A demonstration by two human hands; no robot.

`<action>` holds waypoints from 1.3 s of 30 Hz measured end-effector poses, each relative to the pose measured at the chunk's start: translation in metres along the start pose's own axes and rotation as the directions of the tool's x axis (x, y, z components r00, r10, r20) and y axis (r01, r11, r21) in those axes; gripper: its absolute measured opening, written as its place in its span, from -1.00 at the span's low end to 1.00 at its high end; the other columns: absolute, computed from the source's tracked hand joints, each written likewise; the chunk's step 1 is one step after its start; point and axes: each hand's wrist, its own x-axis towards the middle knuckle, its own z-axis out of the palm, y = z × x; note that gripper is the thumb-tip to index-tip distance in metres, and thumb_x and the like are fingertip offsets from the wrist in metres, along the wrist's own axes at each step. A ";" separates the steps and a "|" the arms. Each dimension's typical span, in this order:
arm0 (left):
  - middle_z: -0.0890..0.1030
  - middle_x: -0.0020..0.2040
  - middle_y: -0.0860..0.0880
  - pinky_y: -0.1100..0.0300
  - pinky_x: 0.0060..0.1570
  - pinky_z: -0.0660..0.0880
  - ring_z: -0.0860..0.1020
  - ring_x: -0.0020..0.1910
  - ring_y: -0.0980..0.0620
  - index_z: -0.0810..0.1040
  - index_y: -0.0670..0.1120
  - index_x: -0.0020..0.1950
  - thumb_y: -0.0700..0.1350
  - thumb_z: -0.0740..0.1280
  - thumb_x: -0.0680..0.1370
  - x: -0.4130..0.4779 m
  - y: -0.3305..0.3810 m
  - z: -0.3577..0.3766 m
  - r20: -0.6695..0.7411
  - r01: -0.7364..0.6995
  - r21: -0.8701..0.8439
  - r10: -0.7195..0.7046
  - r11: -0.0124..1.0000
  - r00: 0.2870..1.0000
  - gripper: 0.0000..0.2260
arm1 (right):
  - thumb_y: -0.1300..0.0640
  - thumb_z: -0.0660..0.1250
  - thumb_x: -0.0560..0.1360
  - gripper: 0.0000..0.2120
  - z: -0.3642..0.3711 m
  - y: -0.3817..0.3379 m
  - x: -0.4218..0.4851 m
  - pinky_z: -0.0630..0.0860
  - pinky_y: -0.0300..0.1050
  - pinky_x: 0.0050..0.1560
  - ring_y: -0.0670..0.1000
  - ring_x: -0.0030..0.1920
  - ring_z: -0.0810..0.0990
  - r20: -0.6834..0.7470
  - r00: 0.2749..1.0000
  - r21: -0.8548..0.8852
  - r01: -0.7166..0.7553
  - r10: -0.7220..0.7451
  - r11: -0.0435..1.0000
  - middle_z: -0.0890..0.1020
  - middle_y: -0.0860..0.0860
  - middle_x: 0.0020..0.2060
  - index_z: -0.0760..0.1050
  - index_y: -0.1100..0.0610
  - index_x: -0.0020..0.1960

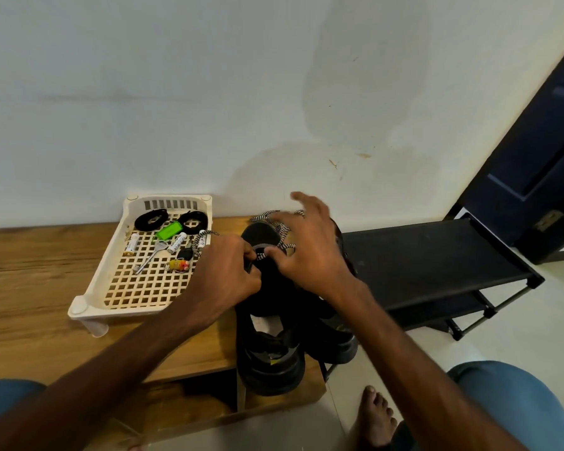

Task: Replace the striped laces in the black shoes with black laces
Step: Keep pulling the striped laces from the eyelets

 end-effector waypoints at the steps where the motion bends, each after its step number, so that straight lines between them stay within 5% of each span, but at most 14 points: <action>1: 0.72 -0.18 -0.07 0.06 -0.14 0.63 0.65 -0.21 -0.01 0.75 -0.14 -0.07 -0.16 0.48 0.40 0.000 -0.001 -0.001 0.004 -0.011 0.002 0.011 1.000 1.000 -0.86 | -0.01 0.53 0.46 -0.53 0.004 -0.005 0.002 0.14 0.24 0.56 0.13 0.61 0.00 0.071 0.997 -0.064 0.034 -0.029 0.997 0.19 0.09 0.58 0.59 -0.02 0.35; 4: 0.73 -0.17 -0.07 0.07 -0.14 0.64 0.67 -0.19 -0.02 0.76 -0.13 -0.05 -0.17 0.50 0.38 0.000 -0.006 0.000 0.003 -0.032 -0.029 0.032 0.999 0.999 -0.83 | 0.07 0.51 0.49 -0.69 0.018 -0.013 0.006 0.16 0.25 0.55 0.17 0.59 0.09 0.205 0.976 -0.104 -0.044 0.065 0.994 0.30 0.13 0.54 0.68 0.04 0.22; 7: 0.75 -0.12 -0.03 0.27 -0.16 0.57 0.66 -0.17 0.08 0.76 -0.11 -0.01 -0.18 0.52 0.36 0.001 -0.009 0.003 -0.027 -0.027 -0.070 0.025 0.997 0.999 -0.79 | 0.12 0.51 0.49 -0.85 0.024 -0.013 0.008 0.35 0.17 0.44 0.13 0.45 0.34 0.152 0.984 0.014 -0.096 0.093 0.995 0.53 0.08 0.35 0.75 0.08 0.05; 11: 0.75 -0.12 0.01 0.61 -0.31 0.27 0.55 -0.23 0.22 0.76 -0.08 0.01 -0.18 0.52 0.37 -0.002 -0.008 0.005 -0.052 0.030 -0.096 -0.036 0.995 0.998 -0.77 | 0.14 0.51 0.49 -0.90 0.017 -0.011 0.010 0.35 0.13 0.42 0.04 0.46 0.37 0.122 0.991 0.035 -0.061 0.056 0.998 0.53 -0.01 0.42 0.77 0.04 -0.01; 15: 0.75 -0.09 0.00 0.60 -0.25 0.24 0.55 -0.22 0.21 0.76 -0.10 0.02 -0.16 0.54 0.38 -0.003 -0.006 0.006 -0.061 0.078 -0.108 -0.085 0.991 0.994 -0.78 | 0.17 0.54 0.47 -0.83 -0.009 0.004 0.017 0.56 -0.10 0.23 -0.09 0.24 0.57 -0.232 0.958 0.390 -0.066 0.168 0.919 0.63 -0.08 0.24 0.71 -0.09 -0.18; 17: 0.75 -0.08 0.00 0.58 -0.24 0.25 0.54 -0.22 0.22 0.76 -0.10 0.02 -0.16 0.54 0.39 -0.002 -0.006 0.007 -0.069 0.076 -0.102 -0.084 0.992 0.994 -0.78 | 0.11 0.55 0.48 -0.79 -0.021 0.013 0.015 0.46 -0.41 0.11 -0.15 0.25 0.52 -0.412 0.874 0.498 -0.020 0.257 0.867 0.61 -0.13 0.17 0.63 -0.18 -0.18; 19: 0.74 -0.08 0.01 0.53 -0.19 0.29 0.53 -0.21 0.22 0.76 -0.09 0.01 -0.14 0.54 0.39 -0.002 -0.005 0.008 -0.070 0.081 -0.090 -0.087 0.993 0.994 -0.79 | 0.09 0.54 0.49 -0.93 -0.023 0.019 0.009 0.41 -0.51 0.05 -0.15 0.23 0.51 -0.451 0.841 0.507 -0.036 0.300 0.861 0.59 -0.14 0.13 0.69 -0.07 -0.12; 22: 0.73 -0.08 0.03 0.51 -0.21 0.30 0.54 -0.20 0.21 0.75 -0.06 0.03 -0.11 0.54 0.40 -0.003 -0.007 0.009 -0.064 0.087 -0.084 -0.092 0.993 0.994 -0.78 | 0.12 0.51 0.51 -0.87 -0.011 0.025 0.005 0.54 -0.15 0.27 -0.05 0.25 0.54 -0.234 0.947 0.295 -0.147 0.220 0.944 0.60 0.00 0.22 0.73 0.07 0.05; 26: 0.69 -0.07 0.08 0.50 -0.20 0.30 0.58 -0.13 0.19 0.68 -0.08 0.08 -0.05 0.56 0.38 -0.003 -0.009 0.010 -0.062 0.133 -0.092 -0.139 0.987 0.988 -0.69 | 0.00 0.53 0.46 -0.53 0.001 0.010 0.004 0.25 0.25 0.52 0.10 0.57 0.17 0.029 0.994 0.035 -0.102 0.101 0.994 0.33 0.07 0.54 0.60 0.02 0.35; 31: 0.71 -0.08 0.08 0.55 -0.24 0.28 0.58 -0.16 0.22 0.71 -0.04 0.09 -0.04 0.57 0.37 -0.003 -0.012 0.010 -0.049 0.126 -0.096 -0.131 0.987 0.990 -0.69 | -0.05 0.53 0.45 -0.64 0.016 -0.010 0.004 0.04 0.29 0.56 0.17 0.62 -0.06 0.169 0.985 -0.149 0.007 0.019 0.989 0.16 0.12 0.61 0.66 -0.07 0.24; 39: 0.74 -0.05 0.03 0.54 -0.21 0.27 0.56 -0.13 0.22 0.75 0.00 0.07 -0.10 0.51 0.41 -0.003 -0.014 0.012 -0.051 0.065 -0.086 -0.069 0.994 0.996 -0.76 | 0.05 0.48 0.51 -0.72 0.028 -0.020 0.002 0.16 0.23 0.51 0.16 0.58 0.11 0.161 0.978 -0.117 -0.112 0.130 0.987 0.30 0.13 0.54 0.68 -0.05 0.23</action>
